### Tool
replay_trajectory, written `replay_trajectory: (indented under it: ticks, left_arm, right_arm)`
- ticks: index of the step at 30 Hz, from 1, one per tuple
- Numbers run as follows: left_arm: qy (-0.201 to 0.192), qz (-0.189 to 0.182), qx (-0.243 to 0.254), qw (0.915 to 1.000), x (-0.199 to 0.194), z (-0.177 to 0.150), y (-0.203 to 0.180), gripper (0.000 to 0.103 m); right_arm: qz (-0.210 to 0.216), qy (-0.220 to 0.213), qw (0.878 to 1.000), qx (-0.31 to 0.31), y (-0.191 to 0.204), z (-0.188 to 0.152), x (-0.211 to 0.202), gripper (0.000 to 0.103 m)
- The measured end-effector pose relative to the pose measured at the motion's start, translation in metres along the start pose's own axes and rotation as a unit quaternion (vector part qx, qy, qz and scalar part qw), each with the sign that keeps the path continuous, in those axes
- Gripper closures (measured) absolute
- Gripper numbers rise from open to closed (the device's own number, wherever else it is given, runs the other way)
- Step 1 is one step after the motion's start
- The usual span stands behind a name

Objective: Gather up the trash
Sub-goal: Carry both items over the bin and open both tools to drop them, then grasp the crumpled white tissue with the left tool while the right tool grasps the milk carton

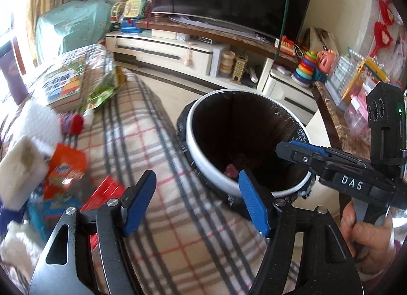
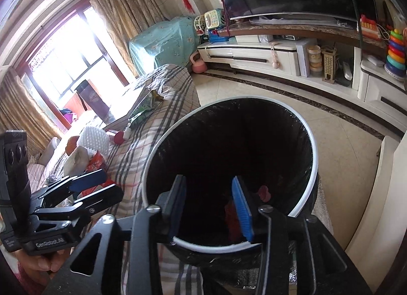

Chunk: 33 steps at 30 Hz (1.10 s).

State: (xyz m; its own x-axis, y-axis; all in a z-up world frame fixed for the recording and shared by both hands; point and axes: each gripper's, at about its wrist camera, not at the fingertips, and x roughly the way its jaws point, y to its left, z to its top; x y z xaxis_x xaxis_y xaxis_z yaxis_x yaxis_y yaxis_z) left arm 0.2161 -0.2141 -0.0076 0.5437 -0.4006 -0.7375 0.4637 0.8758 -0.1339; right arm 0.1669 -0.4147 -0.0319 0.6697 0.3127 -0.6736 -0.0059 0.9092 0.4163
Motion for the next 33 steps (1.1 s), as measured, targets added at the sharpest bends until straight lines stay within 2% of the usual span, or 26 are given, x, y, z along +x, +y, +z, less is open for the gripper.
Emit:
replay_trajectory:
  ticks: [3, 5, 7, 9, 18, 33]
  left_arm:
    - [-0.008, 0.005, -0.011, 0.9999, -0.014, -0.014, 0.010, 0.032]
    - [-0.013, 0.005, -0.018, 0.9997, -0.022, -0.022, 0.016, 0.032]
    - [-0.019, 0.009, -0.027, 0.9994, -0.030, -0.031, 0.023, 0.032]
    - [-0.030, 0.010, -0.041, 0.9987, -0.042, -0.040, 0.031, 0.032]
    - [-0.067, 0.028, -0.079, 0.9943, -0.085, -0.077, 0.060, 0.030]
    - [-0.081, 0.063, -0.129, 0.9863, -0.122, -0.124, 0.107, 0.029]
  right_arm:
    - [0.004, -0.003, 1.000, 0.002, 0.007, -0.006, -0.003, 0.053]
    - [0.007, -0.005, 1.000, 0.005, 0.012, -0.009, -0.005, 0.044]
    - [0.015, -0.012, 1.000, 0.008, 0.020, -0.015, -0.008, 0.026]
    - [0.019, -0.018, 1.000, 0.008, 0.027, -0.019, -0.010, 0.020]
    - [0.034, -0.011, 0.999, -0.021, 0.075, -0.040, -0.008, 0.014]
    - [0.060, 0.015, 0.995, -0.081, 0.126, -0.063, 0.013, 0.011]
